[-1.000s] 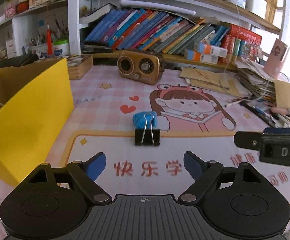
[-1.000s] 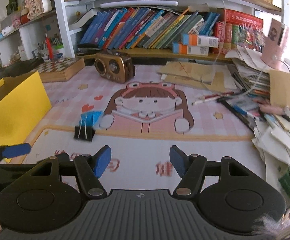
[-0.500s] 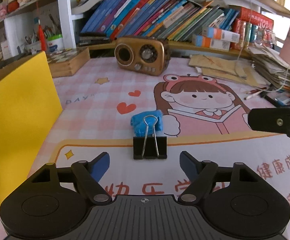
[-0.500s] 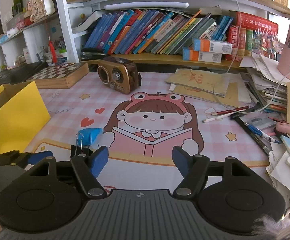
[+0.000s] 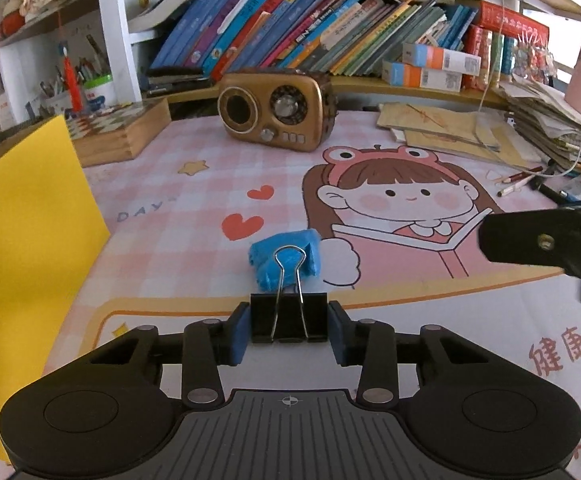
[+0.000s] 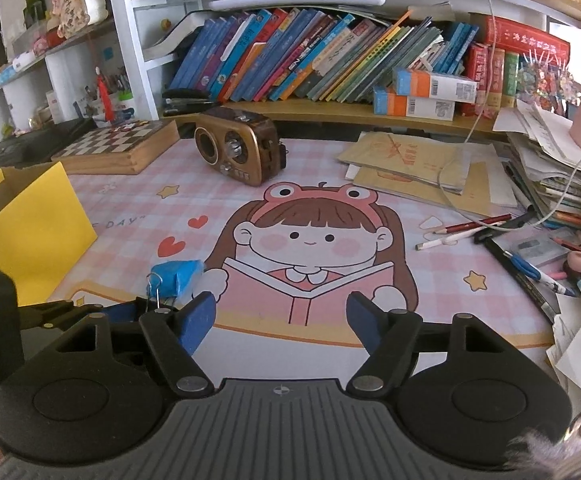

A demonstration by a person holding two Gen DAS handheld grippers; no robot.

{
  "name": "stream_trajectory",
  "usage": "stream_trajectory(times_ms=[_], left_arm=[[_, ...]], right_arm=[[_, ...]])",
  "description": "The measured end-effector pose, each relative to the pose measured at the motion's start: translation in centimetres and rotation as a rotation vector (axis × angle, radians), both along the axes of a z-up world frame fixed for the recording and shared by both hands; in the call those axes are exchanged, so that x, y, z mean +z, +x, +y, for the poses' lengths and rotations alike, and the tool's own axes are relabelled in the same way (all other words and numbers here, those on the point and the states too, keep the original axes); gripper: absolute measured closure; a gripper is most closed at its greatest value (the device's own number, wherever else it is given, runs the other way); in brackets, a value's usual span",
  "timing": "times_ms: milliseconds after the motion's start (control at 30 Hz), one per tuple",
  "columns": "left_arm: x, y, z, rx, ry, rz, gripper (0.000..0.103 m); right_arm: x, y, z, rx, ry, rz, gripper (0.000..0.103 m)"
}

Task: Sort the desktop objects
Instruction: 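Close left tool on the clip's metal handles while right tool grips its blue cap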

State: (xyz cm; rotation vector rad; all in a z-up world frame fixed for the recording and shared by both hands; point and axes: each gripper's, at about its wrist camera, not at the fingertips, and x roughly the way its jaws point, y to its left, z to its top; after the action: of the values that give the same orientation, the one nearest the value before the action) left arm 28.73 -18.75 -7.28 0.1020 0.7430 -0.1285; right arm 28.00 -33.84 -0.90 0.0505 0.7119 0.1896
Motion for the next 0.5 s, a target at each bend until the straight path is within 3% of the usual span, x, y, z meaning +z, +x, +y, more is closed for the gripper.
stream_trajectory(times_ms=[233, 500], left_arm=[[1.9, -3.3, 3.7, 0.063, -0.062, 0.012, 0.065], [3.6, -7.4, 6.6, 0.144, -0.091, 0.009, 0.065]], right_arm=[[-0.8, 1.7, 1.8, 0.059, 0.011, 0.012, 0.032], [-2.7, 4.3, 6.4, 0.214, -0.022, 0.021, 0.028]])
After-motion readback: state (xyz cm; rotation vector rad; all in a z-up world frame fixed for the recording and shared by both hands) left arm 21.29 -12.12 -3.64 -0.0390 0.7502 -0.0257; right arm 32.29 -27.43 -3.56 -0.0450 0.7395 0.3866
